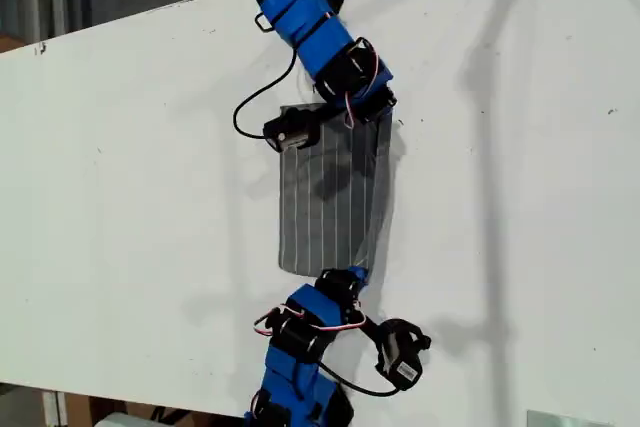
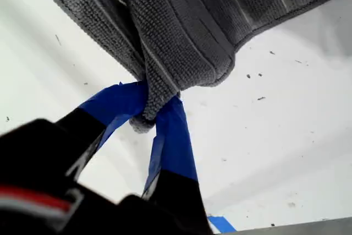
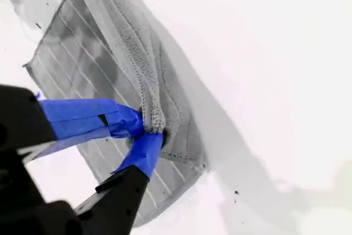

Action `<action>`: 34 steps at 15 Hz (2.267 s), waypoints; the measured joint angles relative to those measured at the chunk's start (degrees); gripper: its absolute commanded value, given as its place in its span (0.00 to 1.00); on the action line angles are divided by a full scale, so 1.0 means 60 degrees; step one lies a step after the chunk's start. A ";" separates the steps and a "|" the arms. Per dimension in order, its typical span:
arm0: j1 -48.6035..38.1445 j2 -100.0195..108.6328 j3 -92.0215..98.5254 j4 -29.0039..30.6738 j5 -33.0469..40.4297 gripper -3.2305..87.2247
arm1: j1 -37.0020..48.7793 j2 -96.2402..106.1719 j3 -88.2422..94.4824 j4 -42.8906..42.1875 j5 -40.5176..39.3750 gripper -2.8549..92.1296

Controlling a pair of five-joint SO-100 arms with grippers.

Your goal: Grasp corners of a square towel and fold twice.

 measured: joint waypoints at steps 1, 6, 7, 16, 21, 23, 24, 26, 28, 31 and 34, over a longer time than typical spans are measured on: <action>-0.0410 0.0103 0.0059 0.0000 0.0410 0.03 | 0.0601 0.0337 0.0337 -0.0132 -0.0410 0.03; -0.2578 0.2036 0.1963 0.0000 0.2007 0.03 | 0.3340 0.2402 0.2212 -0.0615 -0.2373 0.03; -0.2974 0.2578 0.2563 -0.0103 0.2183 0.03 | 0.3926 0.2871 0.2622 -0.0645 -0.2622 0.03; -0.5933 0.4805 0.8086 -0.3281 0.3779 0.03 | 0.7354 0.3735 0.6782 -0.3618 -0.3398 0.03; -0.6650 0.3530 0.6958 -0.3091 0.4541 0.03 | 0.8701 0.4951 0.7456 -0.3413 -0.4189 0.03; -0.6533 0.3516 0.6753 -0.2812 0.4438 0.03 | 0.8481 0.5845 0.8145 -0.3076 -0.3955 0.03; -0.6328 0.3545 0.6753 -0.2769 0.4248 0.03 | 0.8159 0.6313 0.8540 -0.3032 -0.3706 0.03; -0.5830 0.3677 0.6855 -0.2827 0.3926 0.03 | 0.7383 0.7222 0.9360 -0.3062 -0.3281 0.03; -0.5508 0.3691 0.7207 -0.2915 0.3765 0.03 | 0.6665 0.7383 0.9917 -0.3281 -0.2915 0.03; -0.5391 0.3691 0.7104 -0.2974 0.3735 0.20 | 0.6460 0.7251 0.9946 -0.3442 -0.2915 0.41; -0.5273 0.3691 0.6694 -0.2930 0.3735 0.30 | 0.6475 0.7002 0.9829 -0.3223 -0.3413 0.50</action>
